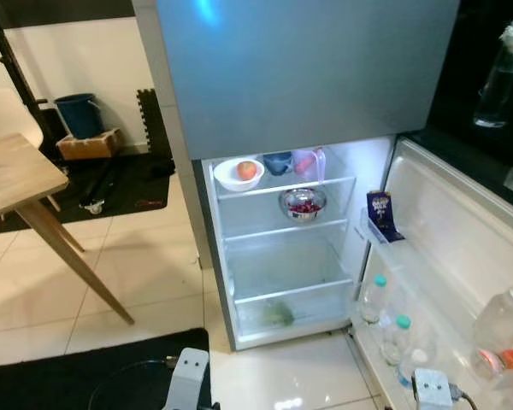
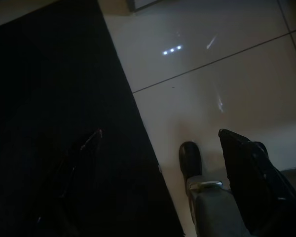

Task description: Restocking fridge

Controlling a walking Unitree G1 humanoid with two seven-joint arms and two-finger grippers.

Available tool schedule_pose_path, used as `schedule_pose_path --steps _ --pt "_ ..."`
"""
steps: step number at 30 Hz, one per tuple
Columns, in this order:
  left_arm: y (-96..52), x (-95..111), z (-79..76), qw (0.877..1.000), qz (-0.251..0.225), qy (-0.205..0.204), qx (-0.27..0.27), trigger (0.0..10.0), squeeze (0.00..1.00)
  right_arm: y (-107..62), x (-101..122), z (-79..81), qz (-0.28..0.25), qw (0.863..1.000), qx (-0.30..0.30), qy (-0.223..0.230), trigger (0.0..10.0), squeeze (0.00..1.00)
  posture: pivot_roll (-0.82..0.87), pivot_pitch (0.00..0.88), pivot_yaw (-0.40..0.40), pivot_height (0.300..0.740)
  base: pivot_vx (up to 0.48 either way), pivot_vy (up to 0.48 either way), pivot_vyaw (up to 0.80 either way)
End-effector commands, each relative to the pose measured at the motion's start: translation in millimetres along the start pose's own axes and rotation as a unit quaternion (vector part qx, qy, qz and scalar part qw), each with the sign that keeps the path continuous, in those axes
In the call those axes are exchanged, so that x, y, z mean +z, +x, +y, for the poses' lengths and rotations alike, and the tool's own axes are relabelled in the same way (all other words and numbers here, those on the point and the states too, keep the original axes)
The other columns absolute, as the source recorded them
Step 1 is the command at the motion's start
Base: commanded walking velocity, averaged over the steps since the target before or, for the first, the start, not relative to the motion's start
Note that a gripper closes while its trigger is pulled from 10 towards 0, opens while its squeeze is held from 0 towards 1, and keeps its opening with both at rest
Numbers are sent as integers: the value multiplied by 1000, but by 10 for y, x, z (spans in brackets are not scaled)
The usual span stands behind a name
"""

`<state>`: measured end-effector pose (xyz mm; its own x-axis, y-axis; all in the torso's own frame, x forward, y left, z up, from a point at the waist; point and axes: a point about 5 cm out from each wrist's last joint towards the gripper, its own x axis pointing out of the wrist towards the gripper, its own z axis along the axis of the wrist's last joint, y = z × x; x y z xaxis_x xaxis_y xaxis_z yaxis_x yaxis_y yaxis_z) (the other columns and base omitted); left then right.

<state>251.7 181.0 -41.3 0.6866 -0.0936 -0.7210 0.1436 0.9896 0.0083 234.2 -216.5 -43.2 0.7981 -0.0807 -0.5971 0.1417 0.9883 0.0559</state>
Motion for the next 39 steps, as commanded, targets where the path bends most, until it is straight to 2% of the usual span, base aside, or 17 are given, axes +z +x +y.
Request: schedule_pose_path --steps 1,14,19,29,39 --pt "-19 -94 46 1000 17 -3 5 10000 0 -10 -40 1 8 1000 -2 5 10000 0 -114 97 45 734 0 0 0" --pt "-18 -74 58 1000 16 4 6 10000 0 -12 -47 1 7 1000 -4 9 10000 0 -110 98 53 734 0 0 0" --pt "-7 -24 33 1000 11 26 -2 10000 0 -13 -41 -12 5 1000 -9 12 10000 0 -108 91 51 734 0 0 0" --pt "-1 18 38 1000 7 28 -1 10000 0 -22 -58 -32 4 1000 -23 22 10000 0 -112 86 66 734 0 0 0" --pt "2 29 20 999 6 31 -6 10000 0 -36 -83 -47 4 999 -25 25 10000 0 -109 90 76 734 0 0 -773"
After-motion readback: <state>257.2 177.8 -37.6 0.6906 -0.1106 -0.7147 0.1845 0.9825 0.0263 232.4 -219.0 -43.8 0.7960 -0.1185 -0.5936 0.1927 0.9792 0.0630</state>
